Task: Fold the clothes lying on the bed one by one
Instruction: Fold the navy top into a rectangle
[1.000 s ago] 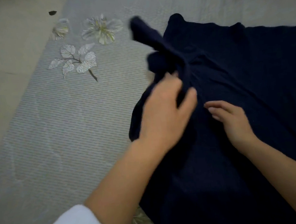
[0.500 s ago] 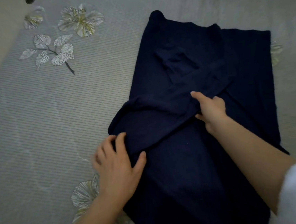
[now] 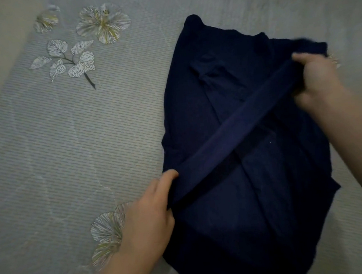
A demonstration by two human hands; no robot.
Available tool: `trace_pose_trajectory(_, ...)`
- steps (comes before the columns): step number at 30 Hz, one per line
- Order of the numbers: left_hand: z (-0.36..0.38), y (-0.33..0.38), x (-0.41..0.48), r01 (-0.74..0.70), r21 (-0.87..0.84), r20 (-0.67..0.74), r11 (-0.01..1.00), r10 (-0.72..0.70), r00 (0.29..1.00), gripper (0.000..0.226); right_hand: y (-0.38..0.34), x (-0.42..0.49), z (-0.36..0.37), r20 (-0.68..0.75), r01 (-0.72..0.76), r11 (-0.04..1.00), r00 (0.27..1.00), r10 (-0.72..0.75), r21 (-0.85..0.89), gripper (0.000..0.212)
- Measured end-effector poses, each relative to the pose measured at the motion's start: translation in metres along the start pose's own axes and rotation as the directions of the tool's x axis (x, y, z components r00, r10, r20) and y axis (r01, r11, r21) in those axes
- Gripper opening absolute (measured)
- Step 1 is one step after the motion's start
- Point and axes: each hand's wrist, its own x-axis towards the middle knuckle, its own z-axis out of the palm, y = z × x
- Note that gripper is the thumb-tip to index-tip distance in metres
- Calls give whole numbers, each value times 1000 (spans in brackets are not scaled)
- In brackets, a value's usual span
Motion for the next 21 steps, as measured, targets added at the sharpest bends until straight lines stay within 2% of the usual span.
trace_pose_trajectory(3, 14, -8, -10, -72, 169, 139, 983, 48, 989, 90, 36, -3, -39, -94, -216, 954, 975, 201, -207, 51)
trace_pose_trajectory(5, 20, -12, -13, -126, 307, 196, 943, 67, 978, 93, 58, -9, -57, -148, -302, 905, 952, 269, -300, 49)
trace_pose_trajectory(9, 14, -14, -13, -162, 386, 224, 908, 78, 972, 87, 65, -13, -59, -71, -220, 941, 975, 208, -257, 46)
trace_pose_trajectory(14, -7, -7, -23, -207, 369, 202, 906, 139, 969, 99, 19, -13, -41, 133, -50, 999, 990, 47, 17, 43)
trace_pose_trajectory(17, 0, -3, -36, -278, 339, 303, 899, 175, 937, 109, 19, -15, -56, 89, -16, 988, 996, 3, 153, 56)
trace_pose_trajectory(19, 4, 9, -38, -306, 345, 443, 887, 133, 887, 112, 38, -16, -75, -8, -71, 996, 997, 71, 51, 58)
trace_pose_trajectory(20, 4, 16, -34, -315, 359, 525, 878, 89, 846, 106, 49, -18, -84, -66, -143, 989, 988, 139, -48, 53)
trace_pose_trajectory(21, 8, 18, -31, -302, 347, 568, 888, 57, 821, 90, 62, -20, -93, -114, -219, 964, 973, 203, -149, 46)
